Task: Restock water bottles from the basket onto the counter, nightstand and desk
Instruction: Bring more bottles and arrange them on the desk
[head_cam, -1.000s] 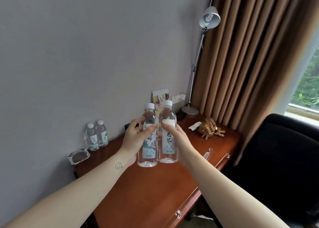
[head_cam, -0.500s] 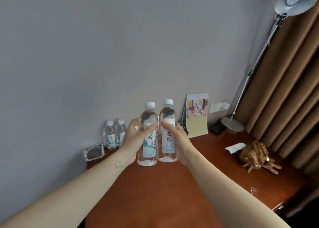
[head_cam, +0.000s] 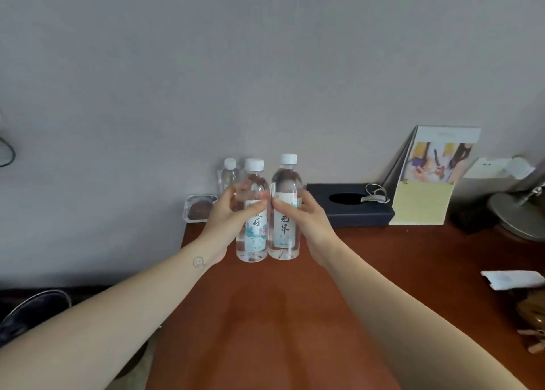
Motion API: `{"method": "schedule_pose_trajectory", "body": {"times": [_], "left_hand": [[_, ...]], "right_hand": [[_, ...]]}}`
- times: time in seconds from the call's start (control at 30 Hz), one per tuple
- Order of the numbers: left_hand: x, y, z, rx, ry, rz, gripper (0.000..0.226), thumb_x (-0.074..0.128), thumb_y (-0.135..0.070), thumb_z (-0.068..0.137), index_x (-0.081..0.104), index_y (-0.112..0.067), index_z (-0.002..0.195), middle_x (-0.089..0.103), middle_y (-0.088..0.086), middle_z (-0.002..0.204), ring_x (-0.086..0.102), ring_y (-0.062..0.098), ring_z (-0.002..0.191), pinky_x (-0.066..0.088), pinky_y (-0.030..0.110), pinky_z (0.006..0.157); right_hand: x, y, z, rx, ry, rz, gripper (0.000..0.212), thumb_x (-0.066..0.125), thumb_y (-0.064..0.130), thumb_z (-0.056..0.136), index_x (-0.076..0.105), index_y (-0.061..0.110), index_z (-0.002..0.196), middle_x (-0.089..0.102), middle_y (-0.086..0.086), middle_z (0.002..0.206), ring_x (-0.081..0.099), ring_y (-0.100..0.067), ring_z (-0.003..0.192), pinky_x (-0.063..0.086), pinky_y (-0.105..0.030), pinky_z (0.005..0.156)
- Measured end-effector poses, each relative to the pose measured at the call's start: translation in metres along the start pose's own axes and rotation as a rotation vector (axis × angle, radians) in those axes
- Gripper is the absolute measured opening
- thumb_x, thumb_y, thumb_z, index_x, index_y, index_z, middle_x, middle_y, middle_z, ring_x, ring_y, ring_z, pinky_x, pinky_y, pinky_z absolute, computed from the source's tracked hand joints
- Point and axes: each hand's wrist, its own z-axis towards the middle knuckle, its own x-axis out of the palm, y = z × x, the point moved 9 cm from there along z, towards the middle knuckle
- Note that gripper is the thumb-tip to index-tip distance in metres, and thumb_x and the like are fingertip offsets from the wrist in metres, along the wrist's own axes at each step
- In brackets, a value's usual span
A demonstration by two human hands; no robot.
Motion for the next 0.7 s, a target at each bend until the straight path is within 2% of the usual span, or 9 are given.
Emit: {"method": "schedule_pose_trajectory", "body": {"times": [0.1,0.2,0.27,0.4,0.57,0.7], "left_hand": [[-0.008,0.017,0.017,-0.003,-0.009,0.076,0.064,0.083,-0.054,0.056,0.058,-0.038,0.112,0.071,-0.016,0.106,0.068,0.001,0.097,0.054,0.022,0.073],[-0.015,0.031,0.032,0.002,-0.002,0.14,0.052,0.083,-0.045,0.063,0.057,-0.045,0.108,0.07,-0.019,0.108,0.067,-0.002,0.098,0.053,0.013,0.066],[-0.021,0.043,0.045,0.003,-0.017,0.187,0.054,0.084,-0.044,0.063,0.056,-0.046,0.11,0.068,-0.017,0.113,0.066,-0.001,0.101,0.055,0.017,0.073],[-0.034,0.066,0.069,-0.027,-0.021,0.255,0.056,0.084,-0.039,0.064,0.054,-0.049,0.111,0.066,-0.013,0.119,0.064,0.005,0.109,0.054,0.034,0.09],[-0.052,0.084,0.092,-0.034,-0.083,0.402,0.066,0.083,-0.029,0.073,0.05,-0.032,0.13,0.064,-0.017,0.121,0.06,0.002,0.111,0.05,0.03,0.094],[-0.06,0.095,0.104,-0.053,-0.106,0.424,0.059,0.08,-0.018,0.078,0.051,-0.025,0.128,0.065,-0.016,0.109,0.062,0.004,0.104,0.049,0.027,0.091]], "right_hand": [[-0.001,-0.021,0.023,0.037,0.015,-0.043,0.048,0.082,0.028,0.075,0.059,0.021,0.117,0.073,0.0,0.103,0.072,-0.012,0.09,0.056,-0.022,0.066],[0.0,-0.041,0.046,0.068,0.044,-0.058,0.047,0.083,0.022,0.074,0.059,0.019,0.115,0.074,0.003,0.098,0.072,-0.008,0.085,0.054,-0.017,0.06],[-0.001,-0.052,0.063,0.08,0.052,-0.077,0.046,0.084,0.019,0.073,0.06,0.019,0.112,0.074,0.003,0.097,0.072,-0.004,0.081,0.053,-0.014,0.057],[0.003,-0.073,0.095,0.083,0.072,-0.115,0.046,0.085,0.012,0.071,0.061,0.023,0.109,0.073,0.007,0.095,0.07,0.002,0.078,0.051,-0.012,0.058],[0.012,-0.094,0.128,0.076,0.117,-0.145,0.053,0.083,0.007,0.072,0.058,0.02,0.117,0.072,0.009,0.1,0.07,0.0,0.086,0.054,-0.015,0.065],[0.022,-0.103,0.153,0.041,0.155,-0.215,0.057,0.082,0.004,0.072,0.057,0.025,0.118,0.072,0.013,0.098,0.069,0.0,0.089,0.054,-0.017,0.071]]}}
